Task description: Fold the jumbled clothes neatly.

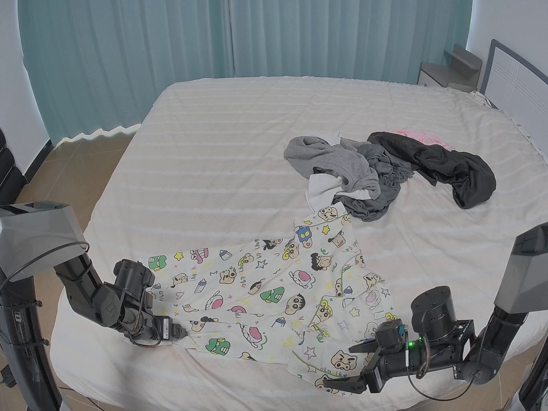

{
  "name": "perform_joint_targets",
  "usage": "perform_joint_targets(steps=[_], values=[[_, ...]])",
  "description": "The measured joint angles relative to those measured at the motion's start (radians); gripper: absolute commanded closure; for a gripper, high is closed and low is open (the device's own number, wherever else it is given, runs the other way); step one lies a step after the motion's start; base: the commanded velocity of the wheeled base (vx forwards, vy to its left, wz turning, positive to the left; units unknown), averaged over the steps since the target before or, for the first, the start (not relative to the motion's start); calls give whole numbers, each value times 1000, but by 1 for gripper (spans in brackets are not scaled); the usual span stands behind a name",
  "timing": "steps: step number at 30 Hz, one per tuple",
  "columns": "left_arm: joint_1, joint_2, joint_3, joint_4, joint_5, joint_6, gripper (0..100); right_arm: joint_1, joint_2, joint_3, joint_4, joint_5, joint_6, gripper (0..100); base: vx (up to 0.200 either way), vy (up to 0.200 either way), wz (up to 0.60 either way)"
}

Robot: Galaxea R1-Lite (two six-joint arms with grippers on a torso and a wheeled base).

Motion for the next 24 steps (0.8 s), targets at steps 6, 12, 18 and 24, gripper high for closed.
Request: perform_joint_targets(steps=[6, 12, 18, 24], values=[[0, 0, 2, 0, 0, 0, 0, -18, -82, 86, -3, 4, 200, 0, 0, 0, 0], [0, 0, 6, -14, 1, 0, 0, -48, -90, 141, -3, 4, 271, 0, 0, 0, 0], [1, 1, 21, -48, 5, 0, 0, -55, -29, 140, -48, -1, 297, 0, 0, 0, 0], [2, 0, 31, -58, 5, 0, 0, -56, 36, 82, -112, -19, 341, 0, 0, 0, 0]])
